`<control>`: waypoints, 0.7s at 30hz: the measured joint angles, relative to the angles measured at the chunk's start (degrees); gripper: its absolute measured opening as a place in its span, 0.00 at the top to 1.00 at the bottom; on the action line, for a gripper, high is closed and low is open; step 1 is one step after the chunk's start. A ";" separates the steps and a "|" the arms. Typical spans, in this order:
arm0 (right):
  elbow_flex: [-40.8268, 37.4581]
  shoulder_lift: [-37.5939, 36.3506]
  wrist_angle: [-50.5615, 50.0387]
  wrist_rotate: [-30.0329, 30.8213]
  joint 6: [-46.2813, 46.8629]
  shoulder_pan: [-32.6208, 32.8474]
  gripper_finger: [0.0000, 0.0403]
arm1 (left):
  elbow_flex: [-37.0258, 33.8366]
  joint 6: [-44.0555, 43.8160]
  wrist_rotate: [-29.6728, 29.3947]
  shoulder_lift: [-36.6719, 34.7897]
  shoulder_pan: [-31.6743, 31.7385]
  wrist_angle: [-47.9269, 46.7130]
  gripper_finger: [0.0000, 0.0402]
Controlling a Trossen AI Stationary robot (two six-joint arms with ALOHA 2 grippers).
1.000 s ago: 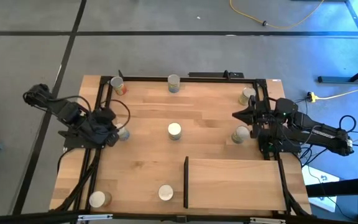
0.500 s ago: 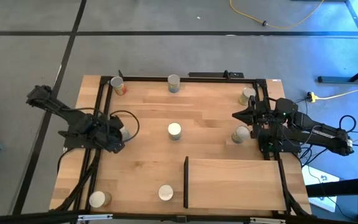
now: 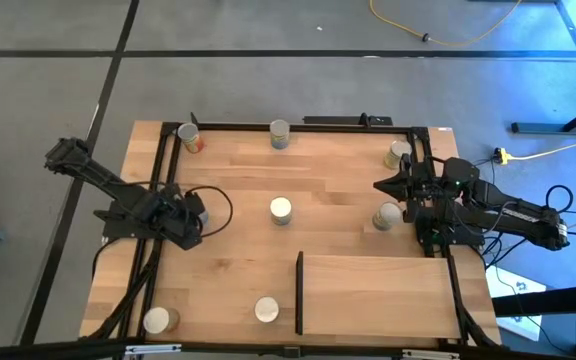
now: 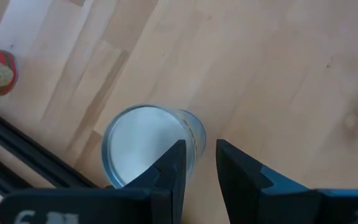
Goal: Pick and place cans onto a shelf
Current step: Put the bottom canned cherries can on the shelf
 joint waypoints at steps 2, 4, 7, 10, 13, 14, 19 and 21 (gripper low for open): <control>0.00 0.00 -0.01 0.02 -0.20 0.00 0.96 | -0.49 -0.43 -0.37 -0.06 0.00 0.45 0.80; 0.00 0.00 0.00 0.00 -0.64 0.00 0.96 | -1.42 -0.44 -0.26 -0.04 0.00 1.08 0.80; 0.00 0.00 0.00 0.02 -1.09 0.00 0.96 | -2.37 -0.49 -0.13 -0.05 0.00 1.29 0.80; 0.00 0.00 0.00 0.01 -1.09 0.00 0.96 | -2.87 -0.49 -0.48 -0.06 0.00 1.32 0.80; 0.00 0.00 0.00 0.02 -1.05 0.00 0.96 | -3.59 -0.54 -0.50 -0.06 0.00 1.37 0.80; 0.00 0.00 0.00 0.00 -1.05 0.00 0.96 | -3.73 -0.54 -0.22 -0.06 0.00 1.49 0.80; 0.00 0.00 0.02 0.01 -1.07 0.00 0.96 | -4.54 -0.49 0.98 -0.06 0.00 1.64 0.80; 0.00 0.00 0.02 0.00 -1.07 0.00 0.96 | -5.13 -0.49 1.11 -0.06 0.00 1.65 0.80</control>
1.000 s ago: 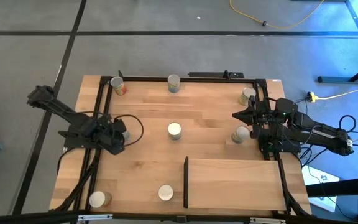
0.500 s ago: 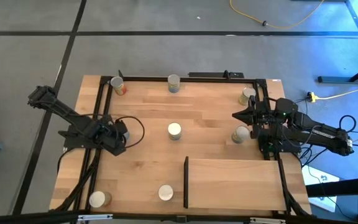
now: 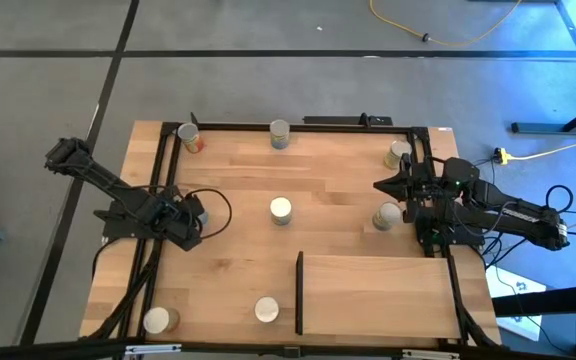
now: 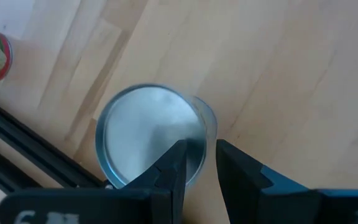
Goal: Pick and place cans onto a shelf
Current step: Put the bottom canned cherries can on the shelf
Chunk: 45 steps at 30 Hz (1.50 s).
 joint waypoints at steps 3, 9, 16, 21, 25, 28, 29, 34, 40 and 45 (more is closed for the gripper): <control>0.00 0.00 0.00 0.01 0.00 -0.01 0.96 | -1.37 -0.35 -0.02 -0.06 -0.02 0.91 0.80; 0.00 0.00 0.00 0.00 0.23 -0.02 0.96 | -2.76 -0.28 -1.02 -0.15 -0.04 2.32 0.80; 0.00 0.00 0.02 0.02 1.38 -0.02 0.96 | -2.80 -0.31 0.43 -0.13 0.00 2.53 0.91; 0.00 0.00 0.02 0.01 1.52 -0.02 0.96 | -2.33 -1.40 1.26 -0.10 0.15 3.07 0.99; 0.00 0.00 0.07 0.02 1.64 -0.02 0.96 | -0.71 -1.44 2.54 0.00 0.15 3.26 1.00; 0.00 0.00 0.07 0.02 1.49 -0.02 0.96 | 1.26 -1.45 2.82 0.00 0.08 3.27 1.00; 0.00 0.00 0.07 0.01 1.47 -0.02 0.96 | 1.90 -1.20 2.53 -0.04 0.07 3.35 1.00; 0.00 -0.02 0.04 0.02 1.44 -0.02 0.96 | 4.65 1.92 1.22 -0.02 0.29 3.03 1.00; 0.00 -0.01 0.04 0.02 1.55 -0.02 0.96 | 9.90 7.62 -0.27 -0.02 3.12 2.99 1.00; 0.00 0.00 0.04 0.02 1.49 -0.02 0.96 | 17.29 17.04 -2.21 0.78 8.03 2.74 1.00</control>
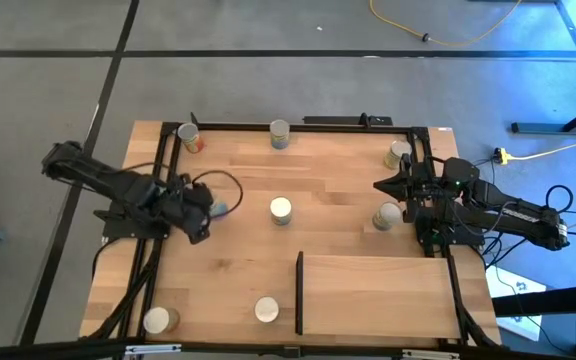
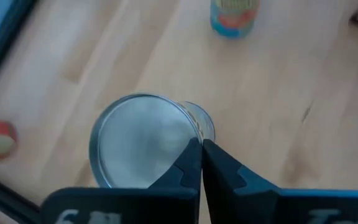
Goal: Pick and place cans onto a shelf
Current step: Put the bottom canned cherries can on the shelf
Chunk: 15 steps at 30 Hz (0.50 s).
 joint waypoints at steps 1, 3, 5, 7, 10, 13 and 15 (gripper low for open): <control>0.00 0.00 0.00 0.00 0.02 0.00 0.96 | 1.59 1.69 0.06 0.64 1.34 -0.05 1.00; 0.00 0.00 0.00 0.00 -0.25 0.00 0.96 | 4.82 5.55 1.13 2.32 4.41 -0.30 1.00; 0.00 -0.02 -0.02 0.00 -0.08 0.00 0.96 | 8.09 9.90 2.56 4.63 7.63 -0.49 1.00; 0.00 -0.01 -0.02 0.00 0.07 0.00 0.96 | 11.32 14.13 3.50 7.31 10.62 -1.11 1.00; 0.00 -0.01 -0.04 0.00 0.00 0.00 0.96 | 16.78 20.76 4.34 11.49 15.01 -2.69 1.00; 0.00 0.00 -0.02 0.00 0.04 0.00 0.96 | 22.59 26.65 4.94 15.67 19.44 -3.43 1.00; 0.00 -0.02 -0.02 0.00 0.02 0.00 0.96 | 26.13 29.91 6.37 18.53 22.23 -3.50 1.00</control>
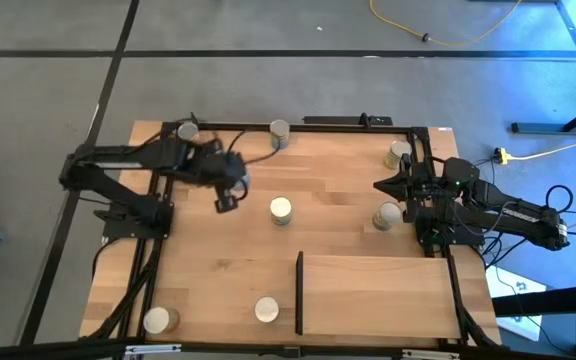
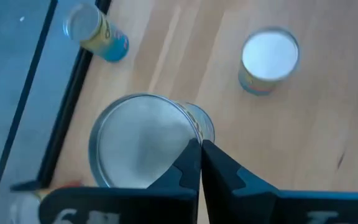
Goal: Pick and place cans onto a shelf
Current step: Put the bottom canned cherries can on the shelf
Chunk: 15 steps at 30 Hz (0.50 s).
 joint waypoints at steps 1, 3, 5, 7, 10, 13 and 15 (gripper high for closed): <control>0.00 0.00 -0.01 0.00 0.02 0.00 0.96 | 1.78 1.50 0.45 1.60 1.33 0.11 1.00; 0.00 0.00 0.00 0.00 0.02 0.00 0.96 | 5.22 4.58 0.82 5.03 3.57 0.28 1.00; 0.00 0.00 -0.01 0.00 0.12 0.00 0.96 | 8.35 7.61 1.17 8.84 5.73 0.26 1.00; 0.00 0.01 -0.01 0.00 0.24 0.00 0.96 | 11.11 11.30 2.61 12.52 7.52 1.69 1.00; 0.00 0.00 0.00 0.00 0.07 0.00 0.96 | 13.87 18.07 8.01 17.31 9.53 7.56 1.00; 0.00 0.01 -0.01 0.00 -0.06 0.00 0.96 | 14.87 23.12 10.67 20.94 10.51 12.93 1.00; 0.00 0.00 -0.02 0.00 -0.09 0.00 0.96 | 15.04 24.90 11.78 23.12 10.95 14.75 1.00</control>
